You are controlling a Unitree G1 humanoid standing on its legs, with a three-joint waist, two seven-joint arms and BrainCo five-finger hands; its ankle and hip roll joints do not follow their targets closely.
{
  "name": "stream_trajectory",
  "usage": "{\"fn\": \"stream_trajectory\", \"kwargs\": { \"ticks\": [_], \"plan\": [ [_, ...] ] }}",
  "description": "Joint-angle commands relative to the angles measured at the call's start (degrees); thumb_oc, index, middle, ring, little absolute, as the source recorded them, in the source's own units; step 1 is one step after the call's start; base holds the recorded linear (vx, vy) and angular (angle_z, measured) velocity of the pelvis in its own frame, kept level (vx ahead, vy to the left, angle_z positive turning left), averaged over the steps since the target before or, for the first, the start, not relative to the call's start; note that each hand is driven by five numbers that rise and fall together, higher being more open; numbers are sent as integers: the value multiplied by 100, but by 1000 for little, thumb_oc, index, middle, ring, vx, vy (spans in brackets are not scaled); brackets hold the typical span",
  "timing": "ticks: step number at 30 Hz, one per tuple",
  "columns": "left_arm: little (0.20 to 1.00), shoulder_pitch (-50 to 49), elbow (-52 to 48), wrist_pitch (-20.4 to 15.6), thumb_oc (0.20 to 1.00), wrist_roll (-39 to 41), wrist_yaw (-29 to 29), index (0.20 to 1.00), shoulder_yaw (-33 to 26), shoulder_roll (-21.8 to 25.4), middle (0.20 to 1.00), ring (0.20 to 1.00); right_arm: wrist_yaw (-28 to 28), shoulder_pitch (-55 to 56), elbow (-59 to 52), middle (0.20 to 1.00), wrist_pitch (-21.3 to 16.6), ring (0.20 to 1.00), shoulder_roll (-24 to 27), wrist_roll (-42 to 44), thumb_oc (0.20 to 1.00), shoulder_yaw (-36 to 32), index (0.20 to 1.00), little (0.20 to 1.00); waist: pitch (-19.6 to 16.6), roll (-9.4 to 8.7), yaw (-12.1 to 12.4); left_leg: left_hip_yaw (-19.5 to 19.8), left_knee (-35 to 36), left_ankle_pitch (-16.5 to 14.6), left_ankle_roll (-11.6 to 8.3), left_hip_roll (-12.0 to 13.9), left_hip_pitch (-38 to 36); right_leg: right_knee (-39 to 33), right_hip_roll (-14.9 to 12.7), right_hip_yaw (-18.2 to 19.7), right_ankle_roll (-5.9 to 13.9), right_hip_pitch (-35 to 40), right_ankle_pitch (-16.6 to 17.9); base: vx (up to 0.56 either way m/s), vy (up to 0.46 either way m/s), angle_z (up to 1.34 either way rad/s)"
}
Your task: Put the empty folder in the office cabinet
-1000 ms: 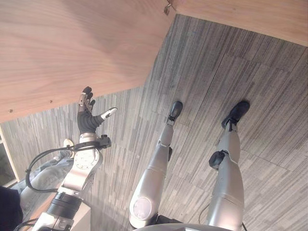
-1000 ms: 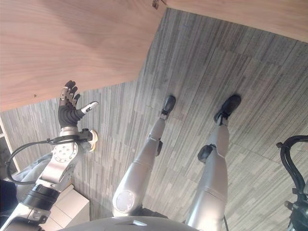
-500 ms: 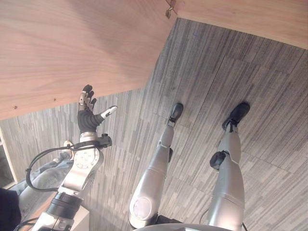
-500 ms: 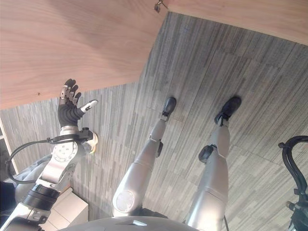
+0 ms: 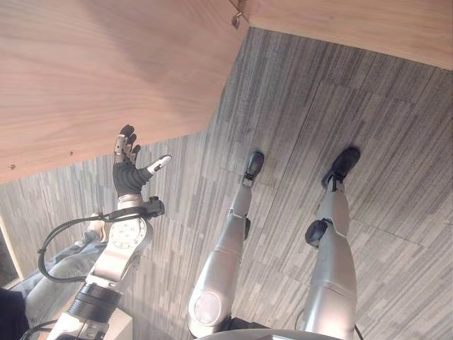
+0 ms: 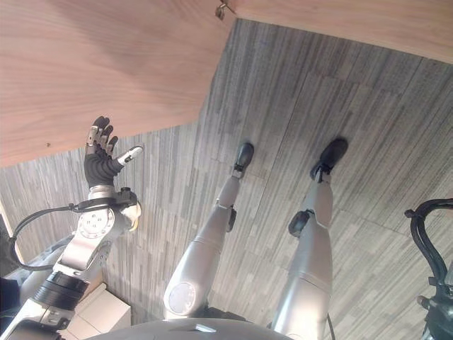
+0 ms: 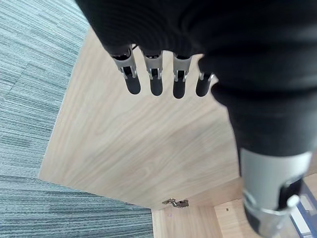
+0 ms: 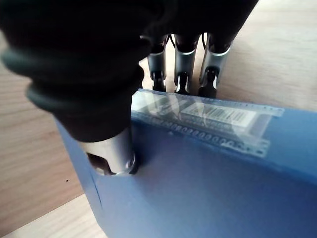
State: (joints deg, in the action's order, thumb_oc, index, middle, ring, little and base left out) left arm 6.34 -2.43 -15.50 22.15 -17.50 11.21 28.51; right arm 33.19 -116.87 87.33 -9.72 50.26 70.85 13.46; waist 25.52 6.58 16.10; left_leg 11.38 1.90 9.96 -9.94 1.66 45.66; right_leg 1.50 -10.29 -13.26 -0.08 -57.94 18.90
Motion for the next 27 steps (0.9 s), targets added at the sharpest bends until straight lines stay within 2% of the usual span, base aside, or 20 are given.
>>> {"fn": "stream_trajectory", "kwargs": {
  "ticks": [1, 5, 6, 12, 27],
  "plan": [
    [1000, -476, -357, -178, 1000, 47, -198, 1000, 260, 208, 1000, 1000, 76, 1170, 95, 200, 160, 200, -208, -118, 200, 676, 200, 200, -907, 352, 153, 33, 310, -752, -279, 614, -1077, 1120, -166, 350, 998, -83, -1840, 0, 0, 0],
    [1000, -495, -396, -179, 1000, 74, -182, 1000, 224, 214, 1000, 1000, -55, 1152, 93, 200, 269, 200, -245, -202, 200, 789, 200, 200, -891, 331, 157, 13, 310, -737, -285, 629, -1086, 1122, -159, 356, 993, -93, -1835, 0, 0, 0],
    [1000, -502, -408, -187, 1000, 81, -171, 1000, 205, 233, 1000, 1000, -99, 1141, 122, 1000, 313, 1000, -233, -243, 1000, 843, 1000, 1000, -889, 325, 152, 6, 310, -740, -286, 634, -1090, 1131, -157, 361, 993, -97, -1835, 0, 0, 0],
    [1000, -546, -466, -208, 1000, 120, -132, 1000, 155, 260, 1000, 1000, -295, 1048, 173, 1000, 472, 1000, -249, -435, 1000, 1074, 1000, 1000, -886, 318, 152, -3, 310, -748, -285, 648, -1113, 1162, -154, 385, 988, -127, -1837, 0, 0, 0],
    [1000, -581, -502, -143, 1000, 163, -129, 1000, 100, 263, 1000, 1000, -395, 997, 157, 1000, 480, 1000, -192, -441, 1000, 1125, 1000, 1000, -857, 311, 130, -39, 310, -780, -277, 661, -1132, 1198, -151, 417, 988, -144, -1855, 0, 0, 0]
  ]
}}
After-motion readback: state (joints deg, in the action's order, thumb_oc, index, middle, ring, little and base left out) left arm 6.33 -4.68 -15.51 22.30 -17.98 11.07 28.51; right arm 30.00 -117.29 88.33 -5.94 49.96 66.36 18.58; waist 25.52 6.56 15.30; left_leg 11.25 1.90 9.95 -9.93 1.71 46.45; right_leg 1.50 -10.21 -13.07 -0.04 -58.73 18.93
